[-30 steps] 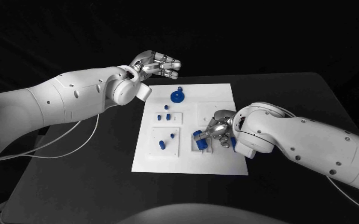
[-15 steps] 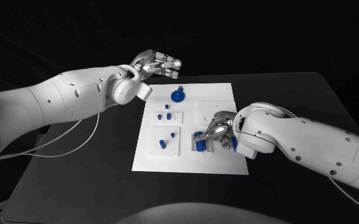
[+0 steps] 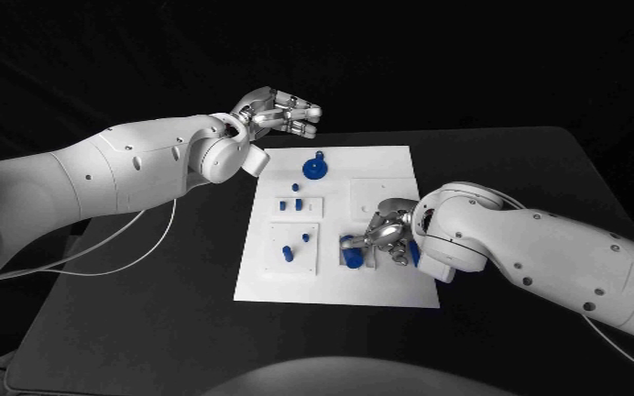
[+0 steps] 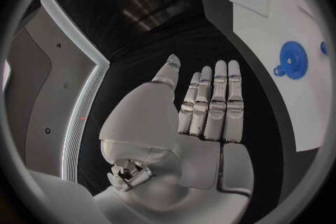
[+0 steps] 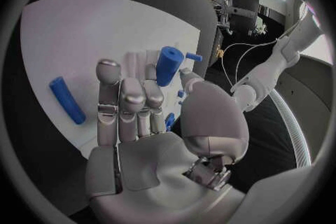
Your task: Assemble the parts on the task board
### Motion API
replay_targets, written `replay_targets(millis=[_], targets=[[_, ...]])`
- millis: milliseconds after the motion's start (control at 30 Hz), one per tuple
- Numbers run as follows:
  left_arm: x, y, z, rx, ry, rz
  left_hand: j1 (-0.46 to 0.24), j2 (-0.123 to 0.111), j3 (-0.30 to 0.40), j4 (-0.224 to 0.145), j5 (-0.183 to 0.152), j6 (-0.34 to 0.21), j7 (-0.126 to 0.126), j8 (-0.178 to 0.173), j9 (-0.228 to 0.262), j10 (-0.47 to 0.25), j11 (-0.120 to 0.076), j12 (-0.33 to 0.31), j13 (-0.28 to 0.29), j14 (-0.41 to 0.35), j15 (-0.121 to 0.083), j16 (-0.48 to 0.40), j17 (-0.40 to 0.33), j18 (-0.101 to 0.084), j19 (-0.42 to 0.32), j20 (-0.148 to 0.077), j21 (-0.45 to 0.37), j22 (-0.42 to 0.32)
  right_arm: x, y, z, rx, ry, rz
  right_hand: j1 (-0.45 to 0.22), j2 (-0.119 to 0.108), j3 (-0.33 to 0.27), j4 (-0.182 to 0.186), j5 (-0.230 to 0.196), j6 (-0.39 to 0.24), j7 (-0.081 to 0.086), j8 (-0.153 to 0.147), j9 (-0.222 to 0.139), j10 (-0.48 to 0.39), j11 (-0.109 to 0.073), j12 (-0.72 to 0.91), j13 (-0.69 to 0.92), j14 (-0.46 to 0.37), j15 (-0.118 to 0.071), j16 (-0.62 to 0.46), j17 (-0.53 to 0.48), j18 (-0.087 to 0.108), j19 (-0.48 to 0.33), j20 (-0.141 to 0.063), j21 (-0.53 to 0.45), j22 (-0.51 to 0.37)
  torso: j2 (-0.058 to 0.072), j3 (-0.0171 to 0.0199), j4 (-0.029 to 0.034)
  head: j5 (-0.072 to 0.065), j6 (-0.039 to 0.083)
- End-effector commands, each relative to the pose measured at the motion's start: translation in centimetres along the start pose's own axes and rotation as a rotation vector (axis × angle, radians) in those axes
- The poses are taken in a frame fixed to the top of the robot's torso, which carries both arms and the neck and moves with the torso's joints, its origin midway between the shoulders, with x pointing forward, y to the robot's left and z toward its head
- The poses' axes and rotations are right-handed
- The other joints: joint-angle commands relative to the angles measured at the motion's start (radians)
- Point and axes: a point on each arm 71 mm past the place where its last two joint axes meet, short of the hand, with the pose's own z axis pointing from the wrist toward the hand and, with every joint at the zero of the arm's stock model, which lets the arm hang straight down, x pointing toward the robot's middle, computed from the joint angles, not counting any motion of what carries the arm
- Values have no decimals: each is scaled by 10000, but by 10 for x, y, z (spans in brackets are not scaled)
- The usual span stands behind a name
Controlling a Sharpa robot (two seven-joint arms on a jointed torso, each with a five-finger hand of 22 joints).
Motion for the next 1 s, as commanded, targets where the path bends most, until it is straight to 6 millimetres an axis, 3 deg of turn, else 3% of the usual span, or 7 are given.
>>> replay_targets(millis=[33, 333, 467, 700, 833, 867, 1000], targets=[[2, -1, 1, 40, 141, -33, -92, -23, -12, 49, -7, -88, -9, -30, -5, -93, 5, -25, 2, -60, 15, -50, 9, -160, -48, 7, -36, -16, 1, -3, 0, 418, 14, -156, -7, 100, -339, 162, -50, -44, 12, -16, -25, -23, 44, -35, -4, 15, -69, -53, 17, -1, 469, -59, -44, 8, 1, -2, -1, 11, 0], [1, 0, 1, 31, 107, -20, -92, -23, -12, 49, -7, -88, -9, -30, -5, -93, 5, -25, 2, -60, 15, -50, 9, -160, -48, 7, -36, -16, 2, -1, 0, 276, -27, -114, -219, 706, -1217, -49, -23, -56, 16, -15, -4, -10, 53, -47, 5, 35, -49, -59, 54, 7, 470, -35, -29, 21, 0, -7, 2, 6, -2], [0, 0, 0, 27, 97, -16, -96, -37, 3, 85, -8, -94, -5, -29, -4, -99, 7, -25, 2, -66, 17, -50, 12, -159, -48, 9, -43, -16, 3, 1, -2, 137, 4, -109, -357, 1017, -1391, -422, -9, -22, 3, -21, 125, -4, 50, -10, 3, 41, -38, -44, 58, 14, 474, -16, 15, 44, 2, -7, 5, 6, -5], [0, 0, 0, 13, 92, -13, -96, -37, 3, 85, -8, -94, -5, -29, -4, -99, 7, -25, 2, -66, 17, -50, 12, -159, -48, 9, -43, -16, 2, -2, -9, -246, -201, -146, 28, 1088, -1284, -1304, 545, 131, -55, 1, 426, 11, 21, 90, 33, 33, -64, -55, 26, 12, 472, -36, 5, 37, 0, -4, 5, 16, 8], [-2, 0, -1, 2, 65, -1, -96, -37, 3, 85, -8, -94, -5, -29, -4, -99, 7, -25, 2, -66, 17, -50, 12, -159, -48, 9, -43, -16, 1, -8, -15, -556, -267, -63, 228, 1079, -1473, -1762, 1323, 31, -182, 42, 2756, 2, -70, 164, 110, 34, -122, -78, 6, -40, 475, -108, 31, 21, -3, -2, -6, 29, 10], [-2, 0, -1, -1, 57, 3, -96, -37, 3, 85, -8, -94, -5, -29, -4, -99, 7, -25, 2, -66, 17, -50, 12, -159, -48, 9, -43, -16, 1, -10, -17, -616, -256, -50, 276, 1011, -1485, -1721, 1422, -24, -252, 40, 3775, 9, -53, 183, 129, 39, -148, -83, -1, -62, 473, -110, 39, 20, -3, -2, -8, 35, 13], [-4, 1, -2, -16, 35, 17, -96, -37, 3, 85, -8, -94, -5, -29, -4, -99, 7, -25, 2, -66, 17, -50, 12, -159, -48, 9, -43, -16, 1, -14, -21, -745, -186, -65, 132, 924, -1678, -1347, 1969, -77, -271, 34, 4982, 3, -108, 179, 134, 34, -159, -72, 2, -70, 475, -130, 53, 21, -6, 4, -18, 53, 18]])
